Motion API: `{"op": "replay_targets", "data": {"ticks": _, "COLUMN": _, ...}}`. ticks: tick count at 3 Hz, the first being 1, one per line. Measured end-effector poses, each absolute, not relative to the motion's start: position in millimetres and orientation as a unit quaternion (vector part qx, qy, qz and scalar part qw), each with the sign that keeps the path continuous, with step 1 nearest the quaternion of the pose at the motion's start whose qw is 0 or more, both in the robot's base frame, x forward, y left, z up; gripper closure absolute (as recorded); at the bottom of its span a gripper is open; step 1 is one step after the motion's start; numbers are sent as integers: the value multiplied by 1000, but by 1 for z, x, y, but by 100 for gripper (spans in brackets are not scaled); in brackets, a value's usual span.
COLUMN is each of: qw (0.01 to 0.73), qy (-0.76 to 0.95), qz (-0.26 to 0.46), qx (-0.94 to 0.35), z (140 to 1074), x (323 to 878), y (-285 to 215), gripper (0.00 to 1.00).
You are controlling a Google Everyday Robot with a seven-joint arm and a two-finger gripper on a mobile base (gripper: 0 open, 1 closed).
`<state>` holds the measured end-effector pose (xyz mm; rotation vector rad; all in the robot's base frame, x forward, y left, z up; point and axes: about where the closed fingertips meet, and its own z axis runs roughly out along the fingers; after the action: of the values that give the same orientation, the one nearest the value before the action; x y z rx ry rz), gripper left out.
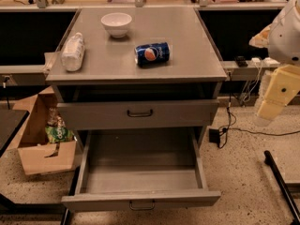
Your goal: Place pepsi can into middle drawer
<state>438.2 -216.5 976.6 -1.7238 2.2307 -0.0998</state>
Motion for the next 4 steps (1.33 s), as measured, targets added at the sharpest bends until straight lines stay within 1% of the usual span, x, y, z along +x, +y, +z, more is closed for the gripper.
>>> {"op": "replay_targets", "data": {"ticks": 1, "qw": 160, "qy": 781, "qz": -35, "qx": -603, "z": 977, "x": 438, "y": -217, "gripper": 0}}
{"op": "replay_targets", "data": {"ticks": 2, "qw": 172, "qy": 769, "qz": -27, "qx": -615, "z": 969, "x": 463, "y": -210, "gripper": 0}}
{"op": "replay_targets", "data": {"ticks": 3, "qw": 188, "qy": 747, "qz": -9, "qx": -638, "z": 953, "x": 506, "y": -189, "gripper": 0}}
{"op": "replay_targets", "data": {"ticks": 4, "qw": 188, "qy": 747, "qz": -9, "qx": -638, "z": 953, "x": 506, "y": -189, "gripper": 0}}
